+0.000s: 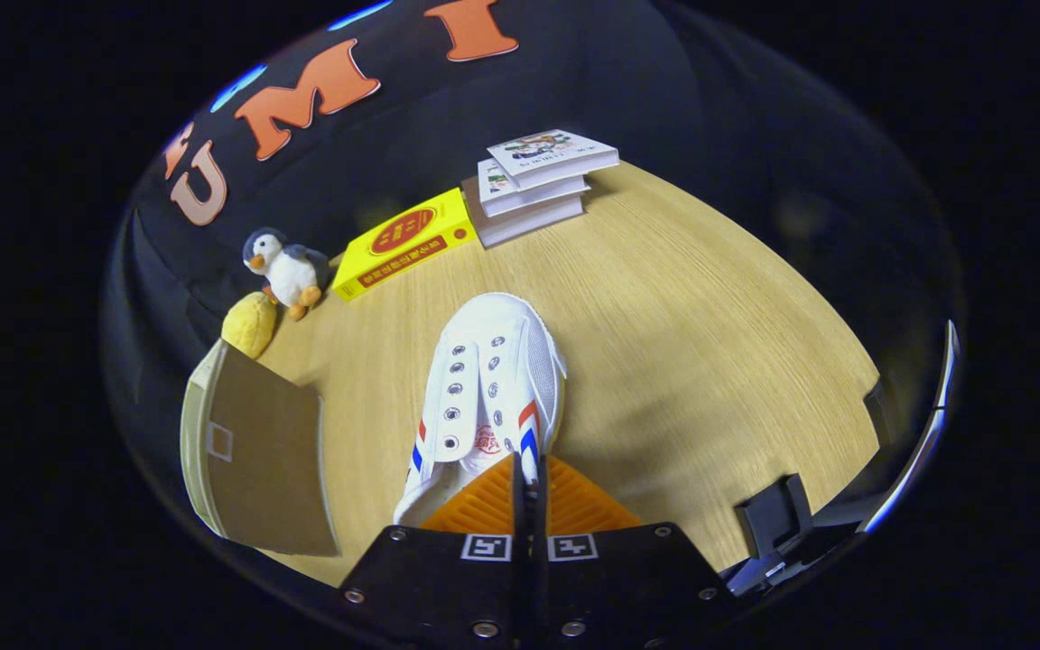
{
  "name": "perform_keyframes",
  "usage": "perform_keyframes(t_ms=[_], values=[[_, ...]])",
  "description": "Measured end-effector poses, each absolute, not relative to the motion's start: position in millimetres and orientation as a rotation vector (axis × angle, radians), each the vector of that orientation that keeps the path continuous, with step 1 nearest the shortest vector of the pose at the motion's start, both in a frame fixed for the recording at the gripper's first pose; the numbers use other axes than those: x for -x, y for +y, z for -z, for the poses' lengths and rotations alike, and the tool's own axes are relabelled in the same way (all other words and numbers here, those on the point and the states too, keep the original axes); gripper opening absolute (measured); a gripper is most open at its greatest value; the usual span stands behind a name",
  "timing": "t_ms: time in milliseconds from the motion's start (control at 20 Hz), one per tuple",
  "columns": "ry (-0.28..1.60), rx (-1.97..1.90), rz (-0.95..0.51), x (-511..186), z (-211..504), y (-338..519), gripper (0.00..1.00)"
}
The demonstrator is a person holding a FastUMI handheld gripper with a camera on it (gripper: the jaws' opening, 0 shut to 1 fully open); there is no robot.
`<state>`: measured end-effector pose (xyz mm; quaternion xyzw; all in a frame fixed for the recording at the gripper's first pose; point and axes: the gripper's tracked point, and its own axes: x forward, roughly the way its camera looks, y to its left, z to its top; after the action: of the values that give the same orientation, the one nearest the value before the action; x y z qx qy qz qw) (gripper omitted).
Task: Open the storage box then place both shoes into the box .Put the left shoe in first, then the right shoe, with the right side of both shoes facing outward in a uniform manner.
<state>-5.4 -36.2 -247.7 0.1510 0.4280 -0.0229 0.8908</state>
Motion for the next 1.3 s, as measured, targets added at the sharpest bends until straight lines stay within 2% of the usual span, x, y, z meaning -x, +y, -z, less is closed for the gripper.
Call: perform_keyframes(t_ms=[400,700,1000,1300], values=[[0.752,-0.295,-0.094,2,142,94,0.00],[0.700,-0.323,-0.174,18,103,191,0.00],[0.735,-0.261,-0.193,23,130,256,0.00],[0.800,-0.142,-0.130,22,179,266,0.00]])
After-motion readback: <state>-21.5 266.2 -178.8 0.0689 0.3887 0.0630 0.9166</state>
